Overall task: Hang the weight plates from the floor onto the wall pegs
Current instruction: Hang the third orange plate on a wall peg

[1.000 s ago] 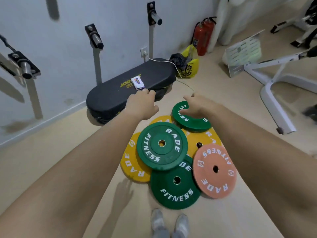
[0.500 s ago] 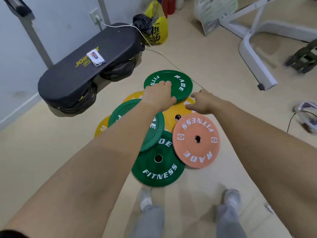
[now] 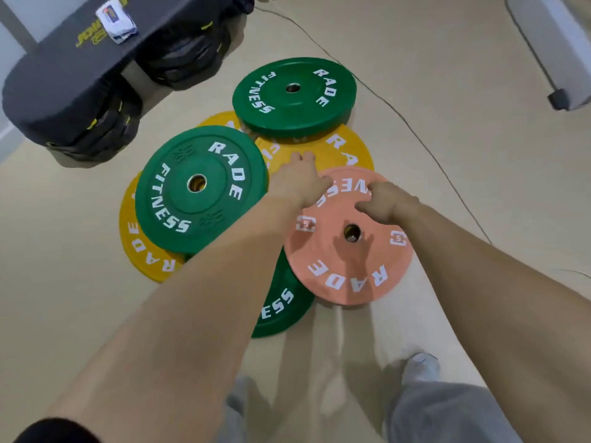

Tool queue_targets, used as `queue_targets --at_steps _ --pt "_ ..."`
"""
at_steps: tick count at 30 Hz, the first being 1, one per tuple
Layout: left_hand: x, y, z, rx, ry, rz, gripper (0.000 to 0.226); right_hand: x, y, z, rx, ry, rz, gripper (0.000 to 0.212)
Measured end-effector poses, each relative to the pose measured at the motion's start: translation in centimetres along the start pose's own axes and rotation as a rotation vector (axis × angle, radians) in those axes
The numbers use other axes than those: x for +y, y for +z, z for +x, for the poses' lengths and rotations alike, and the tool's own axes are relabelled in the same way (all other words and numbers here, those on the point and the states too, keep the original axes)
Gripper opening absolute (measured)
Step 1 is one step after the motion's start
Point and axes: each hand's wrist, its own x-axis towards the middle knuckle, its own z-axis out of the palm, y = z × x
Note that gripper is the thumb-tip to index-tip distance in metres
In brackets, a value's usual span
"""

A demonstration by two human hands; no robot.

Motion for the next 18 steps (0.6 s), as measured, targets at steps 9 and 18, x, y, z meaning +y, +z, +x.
queue_targets --at_steps 9,18 --pt "-3.0 13.6 9.7 0.025 -0.194 -0.015 0.072 9.9 11.2 14.2 0.081 0.098 0.174 0.078" --pt "-7.7 21.3 16.2 0.073 -0.401 -0.087 0.077 15.4 16.9 24.4 0.286 0.428 0.486 0.067"
